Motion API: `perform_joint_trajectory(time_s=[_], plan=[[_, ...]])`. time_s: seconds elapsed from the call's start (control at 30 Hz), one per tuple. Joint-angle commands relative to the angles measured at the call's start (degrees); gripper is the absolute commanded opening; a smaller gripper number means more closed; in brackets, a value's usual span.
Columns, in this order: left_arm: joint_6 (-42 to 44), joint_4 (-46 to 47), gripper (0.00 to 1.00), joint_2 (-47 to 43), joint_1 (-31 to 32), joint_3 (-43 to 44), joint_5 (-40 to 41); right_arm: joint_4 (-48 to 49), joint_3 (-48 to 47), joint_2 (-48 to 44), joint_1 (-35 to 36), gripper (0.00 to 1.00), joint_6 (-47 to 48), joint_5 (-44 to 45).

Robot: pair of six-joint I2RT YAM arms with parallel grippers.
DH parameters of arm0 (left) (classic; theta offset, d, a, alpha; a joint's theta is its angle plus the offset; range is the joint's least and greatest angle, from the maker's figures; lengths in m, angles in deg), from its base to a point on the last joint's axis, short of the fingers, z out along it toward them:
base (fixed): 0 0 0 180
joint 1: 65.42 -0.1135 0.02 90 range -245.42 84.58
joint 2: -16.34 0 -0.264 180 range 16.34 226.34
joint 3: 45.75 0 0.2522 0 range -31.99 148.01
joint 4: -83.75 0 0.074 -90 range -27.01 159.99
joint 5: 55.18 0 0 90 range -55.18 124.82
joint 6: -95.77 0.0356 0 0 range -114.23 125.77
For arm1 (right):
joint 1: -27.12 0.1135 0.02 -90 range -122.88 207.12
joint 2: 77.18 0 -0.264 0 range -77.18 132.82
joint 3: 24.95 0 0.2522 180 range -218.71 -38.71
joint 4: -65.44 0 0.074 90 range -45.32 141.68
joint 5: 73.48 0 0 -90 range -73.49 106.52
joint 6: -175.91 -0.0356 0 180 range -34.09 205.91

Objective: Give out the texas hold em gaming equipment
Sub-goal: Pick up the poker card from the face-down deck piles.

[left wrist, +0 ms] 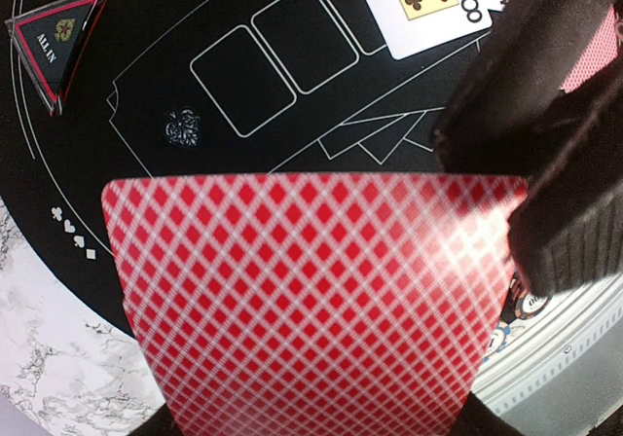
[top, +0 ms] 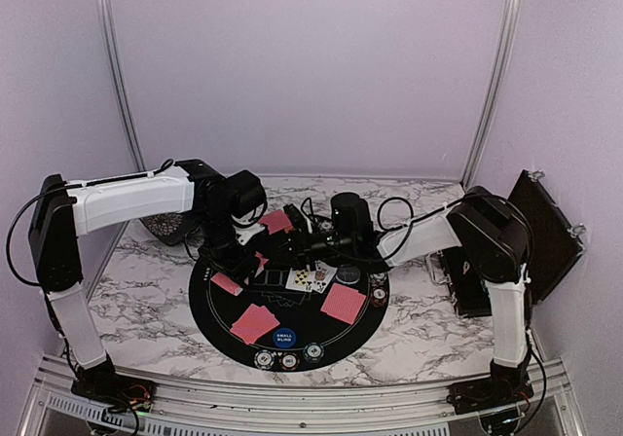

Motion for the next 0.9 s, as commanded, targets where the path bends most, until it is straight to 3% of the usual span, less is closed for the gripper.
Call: perform_joint_trajectory(time_s=[0.0, 0.53, 0.87], plan=[[0.12, -1.04, 0.57, -0.61, 0.07, 1.17, 0.06, 0.92, 0.2, -2.16, 0.4, 0.15, -0.17, 0.23], [0.21, -1.05, 0.57, -0.58, 0.02, 1.26, 0.07, 0.08, -0.29, -1.06, 0.94, 0.15, -0.1, -0.43], [0.22, -1.0, 0.57, -0.58, 0.05, 1.11, 0.02, -0.23, -0.51, -0.64, 0.9, 0.07, -0.22, -0.43]])
